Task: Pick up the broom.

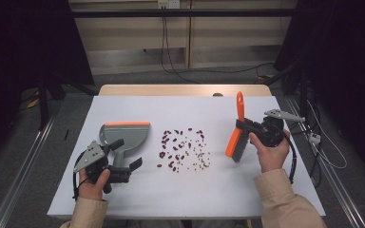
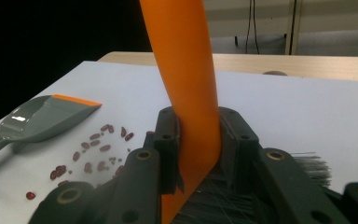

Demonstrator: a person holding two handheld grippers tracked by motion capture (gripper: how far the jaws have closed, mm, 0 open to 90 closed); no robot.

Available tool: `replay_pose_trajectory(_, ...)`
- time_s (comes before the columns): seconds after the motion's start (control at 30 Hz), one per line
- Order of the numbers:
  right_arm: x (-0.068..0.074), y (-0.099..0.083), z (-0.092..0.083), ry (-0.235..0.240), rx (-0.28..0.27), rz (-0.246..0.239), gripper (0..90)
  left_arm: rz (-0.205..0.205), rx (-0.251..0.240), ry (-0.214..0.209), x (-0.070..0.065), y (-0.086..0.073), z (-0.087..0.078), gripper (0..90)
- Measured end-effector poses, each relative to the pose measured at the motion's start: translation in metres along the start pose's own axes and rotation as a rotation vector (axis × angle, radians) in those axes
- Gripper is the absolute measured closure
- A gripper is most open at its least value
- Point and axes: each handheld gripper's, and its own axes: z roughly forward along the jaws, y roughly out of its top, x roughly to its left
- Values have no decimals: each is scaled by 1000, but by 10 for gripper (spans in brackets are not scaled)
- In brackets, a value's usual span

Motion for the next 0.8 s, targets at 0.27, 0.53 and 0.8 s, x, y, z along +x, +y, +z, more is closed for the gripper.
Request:
replay_pose_trajectory(0.27, 12, 9, 7, 34, -17, 3, 713, -1, 8, -47, -10, 5, 20, 27)
replay_pose_trajectory(0.53, 27, 16, 15, 66, -30, -6, 713, -2, 7, -74, -15, 8, 36, 33)
replay_pose_trajectory(0.8, 48, 23, 27, 94, -24, -31, 712, 4, 7, -100, -18, 11, 46, 41)
